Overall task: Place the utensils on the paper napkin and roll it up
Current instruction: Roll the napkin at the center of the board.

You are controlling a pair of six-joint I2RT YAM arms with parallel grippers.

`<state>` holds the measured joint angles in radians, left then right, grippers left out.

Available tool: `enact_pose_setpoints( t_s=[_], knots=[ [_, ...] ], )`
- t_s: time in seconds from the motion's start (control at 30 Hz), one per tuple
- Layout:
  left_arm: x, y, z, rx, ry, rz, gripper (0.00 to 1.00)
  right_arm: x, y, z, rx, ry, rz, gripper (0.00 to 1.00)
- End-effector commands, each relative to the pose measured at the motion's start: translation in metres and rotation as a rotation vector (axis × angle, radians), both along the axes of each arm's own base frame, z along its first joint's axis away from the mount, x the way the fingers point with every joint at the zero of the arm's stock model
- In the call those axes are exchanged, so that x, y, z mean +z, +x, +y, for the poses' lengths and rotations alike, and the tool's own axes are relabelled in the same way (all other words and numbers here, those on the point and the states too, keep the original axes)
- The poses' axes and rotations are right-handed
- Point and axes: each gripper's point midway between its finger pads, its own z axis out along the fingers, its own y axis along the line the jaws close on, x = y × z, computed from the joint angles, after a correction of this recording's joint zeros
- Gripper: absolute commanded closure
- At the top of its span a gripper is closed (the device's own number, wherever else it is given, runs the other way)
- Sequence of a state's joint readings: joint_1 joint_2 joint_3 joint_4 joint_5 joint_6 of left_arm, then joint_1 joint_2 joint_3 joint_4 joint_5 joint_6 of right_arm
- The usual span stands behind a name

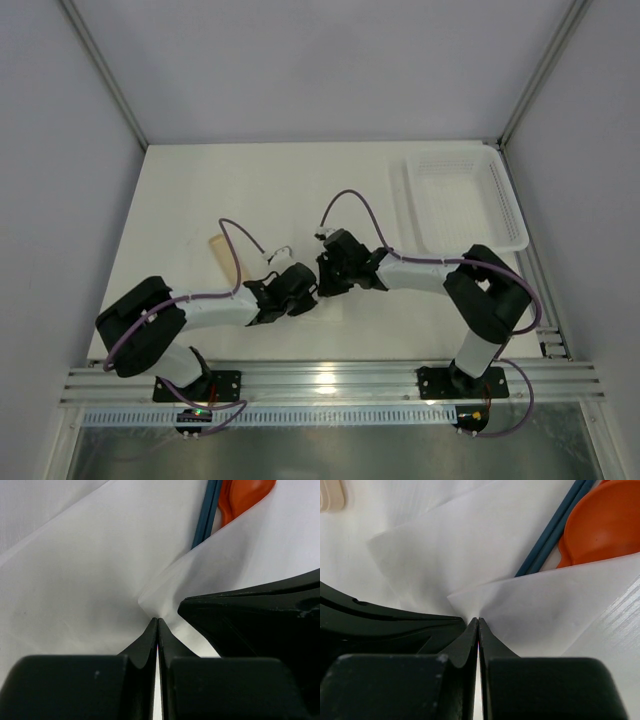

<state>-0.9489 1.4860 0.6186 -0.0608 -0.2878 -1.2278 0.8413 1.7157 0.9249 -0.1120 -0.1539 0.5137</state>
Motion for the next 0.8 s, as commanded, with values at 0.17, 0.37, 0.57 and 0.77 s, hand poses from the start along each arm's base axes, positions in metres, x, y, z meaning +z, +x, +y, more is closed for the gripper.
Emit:
enact_pose_setpoints(
  t_s=[0.17,0.37,0.57,0.77],
  knots=[
    [-0.027,-0.021,0.038,-0.004,0.164,0.066,1.0,-0.011,0.014,-0.002,-0.02,-0.036,-0.05,0.96],
    [-0.01,-0.016,0.044,-0.006,0.214,0.005,1.0,-0.027,0.012,-0.005,-0.021,-0.068,-0.028,0.96],
    [0.003,-0.013,0.043,-0.017,0.246,-0.042,1.0,-0.03,0.013,-0.007,-0.021,-0.083,-0.03,0.96],
    [0.023,-0.009,0.052,-0.008,0.317,-0.094,0.9,-0.032,0.012,-0.006,-0.012,-0.084,-0.026,0.96]
  ],
)
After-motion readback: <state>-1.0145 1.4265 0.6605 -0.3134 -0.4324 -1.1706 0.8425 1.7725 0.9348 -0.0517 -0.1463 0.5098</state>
